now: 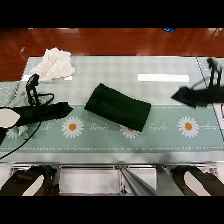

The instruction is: Fold the shirts.

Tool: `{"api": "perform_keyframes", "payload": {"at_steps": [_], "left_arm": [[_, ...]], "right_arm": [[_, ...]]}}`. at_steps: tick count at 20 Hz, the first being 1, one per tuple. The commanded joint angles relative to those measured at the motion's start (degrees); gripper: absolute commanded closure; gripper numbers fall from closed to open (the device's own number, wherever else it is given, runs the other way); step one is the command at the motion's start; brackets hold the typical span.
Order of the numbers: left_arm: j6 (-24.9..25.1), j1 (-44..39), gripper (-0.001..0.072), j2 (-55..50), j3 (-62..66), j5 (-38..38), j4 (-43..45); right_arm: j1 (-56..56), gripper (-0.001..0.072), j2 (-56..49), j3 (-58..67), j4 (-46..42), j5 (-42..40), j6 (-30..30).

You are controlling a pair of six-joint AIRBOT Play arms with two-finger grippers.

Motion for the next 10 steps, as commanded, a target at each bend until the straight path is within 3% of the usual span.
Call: {"api": "perform_keyframes", "payload": {"at_steps": [1, 5, 10], "left_arm": [[0.0, -1.4, 0.0683, -0.04, 0.0, 0.11, -0.24], [0.02, -1.4, 0.0683, -0.04, -0.02, 0.57, -0.07], [0.0, -1.42, 0.0683, -1.66, -0.02, 0.94, -0.09]], "right_arm": [[-3.89, 0.0296, 3.37, -16.39, 8.24, -8.85, -0.96], [-2.73, 0.0296, -7.19, -19.41, 23.71, -10.75, -8.94], [6.88, 0.0296, -21.29, -18.49, 38.25, -14.21, -16.52]]}}
